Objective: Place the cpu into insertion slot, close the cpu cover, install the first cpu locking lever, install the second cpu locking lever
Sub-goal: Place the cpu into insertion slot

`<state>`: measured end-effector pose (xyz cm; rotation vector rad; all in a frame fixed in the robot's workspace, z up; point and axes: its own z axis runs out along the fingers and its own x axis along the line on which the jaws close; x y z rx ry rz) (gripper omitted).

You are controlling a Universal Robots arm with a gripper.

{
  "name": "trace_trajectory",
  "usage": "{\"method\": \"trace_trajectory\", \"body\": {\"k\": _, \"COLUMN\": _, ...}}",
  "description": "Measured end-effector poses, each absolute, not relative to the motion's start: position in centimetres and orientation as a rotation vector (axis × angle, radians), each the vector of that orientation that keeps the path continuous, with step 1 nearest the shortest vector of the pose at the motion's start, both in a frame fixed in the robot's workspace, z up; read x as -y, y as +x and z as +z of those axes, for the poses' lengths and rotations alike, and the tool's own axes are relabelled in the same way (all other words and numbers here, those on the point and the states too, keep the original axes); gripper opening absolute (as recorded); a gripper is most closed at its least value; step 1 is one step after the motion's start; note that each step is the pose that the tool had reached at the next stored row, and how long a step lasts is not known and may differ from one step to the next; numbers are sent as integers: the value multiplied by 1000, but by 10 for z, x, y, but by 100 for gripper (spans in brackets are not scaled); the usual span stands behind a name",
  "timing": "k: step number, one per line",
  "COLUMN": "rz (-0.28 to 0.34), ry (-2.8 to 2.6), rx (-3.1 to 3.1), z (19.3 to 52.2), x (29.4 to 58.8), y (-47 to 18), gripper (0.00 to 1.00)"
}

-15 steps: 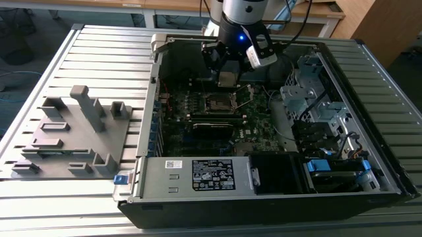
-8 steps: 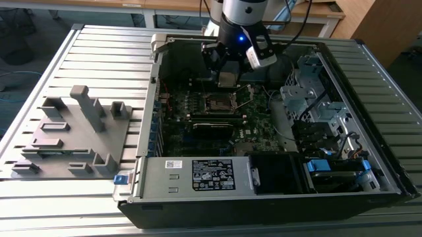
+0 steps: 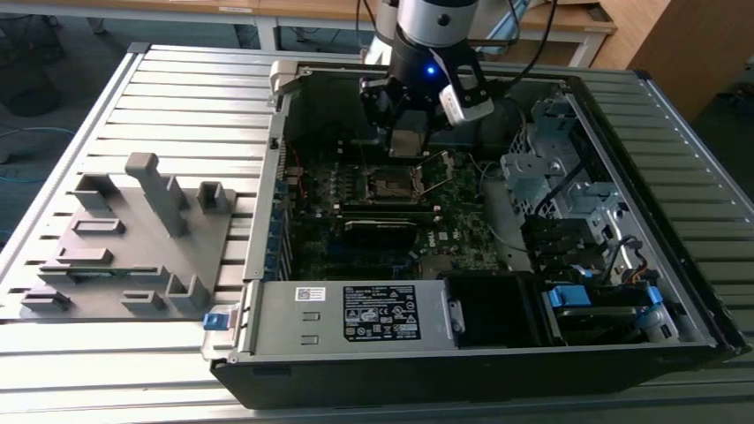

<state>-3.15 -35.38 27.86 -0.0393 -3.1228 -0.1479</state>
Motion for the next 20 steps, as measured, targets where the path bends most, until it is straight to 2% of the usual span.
{"method": "trace_trajectory", "body": {"k": 20, "rz": -148, "ry": -37, "rx": 3124, "z": 271, "x": 354, "y": -32, "gripper": 54}}
